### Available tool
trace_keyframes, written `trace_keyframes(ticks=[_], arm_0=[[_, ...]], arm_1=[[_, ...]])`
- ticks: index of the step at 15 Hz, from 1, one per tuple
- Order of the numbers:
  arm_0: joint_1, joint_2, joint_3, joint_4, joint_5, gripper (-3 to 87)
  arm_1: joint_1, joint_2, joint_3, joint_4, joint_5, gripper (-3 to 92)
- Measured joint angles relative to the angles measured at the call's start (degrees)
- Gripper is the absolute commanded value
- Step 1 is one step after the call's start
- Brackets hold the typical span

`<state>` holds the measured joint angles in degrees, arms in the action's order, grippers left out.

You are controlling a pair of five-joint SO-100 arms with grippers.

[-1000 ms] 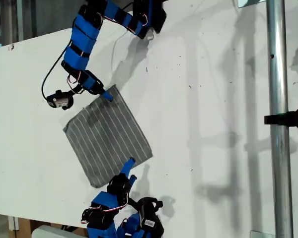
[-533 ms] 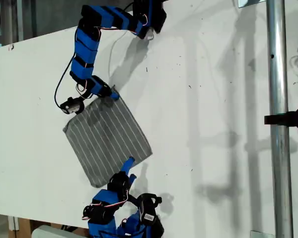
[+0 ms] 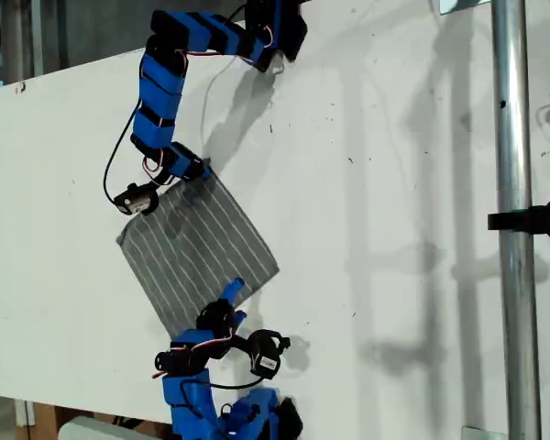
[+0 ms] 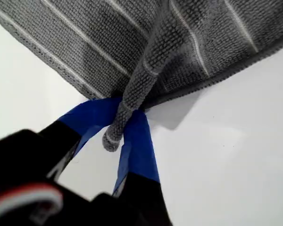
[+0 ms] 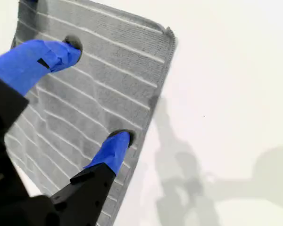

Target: Grasp corners of a towel and fold twice.

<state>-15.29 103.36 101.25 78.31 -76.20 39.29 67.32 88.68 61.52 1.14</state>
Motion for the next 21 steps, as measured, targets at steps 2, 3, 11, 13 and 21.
trace_keyframes(ticks=[2,3,11,13,21], arm_0=[[-0.1,-9.1,-6.5,-0.4,1.1,32.5],[-0.1,-12.6,-9.1,-0.4,1.3,32.6],[0.2,-36.5,-22.4,-1.8,-0.1,34.1],[0.3,-43.1,-27.9,-0.5,-0.5,34.6],[0.0,-54.6,-43.0,6.2,-0.5,-2.9]], arm_1=[[0.0,0.0,0.0,0.0,0.0,-0.2],[0.0,0.0,0.0,0.0,0.0,-0.2],[0.0,0.0,0.0,0.0,0.0,-0.2],[0.0,0.0,0.0,0.0,0.0,-0.2],[0.0,0.0,0.0,-0.2,0.0,-0.2]])
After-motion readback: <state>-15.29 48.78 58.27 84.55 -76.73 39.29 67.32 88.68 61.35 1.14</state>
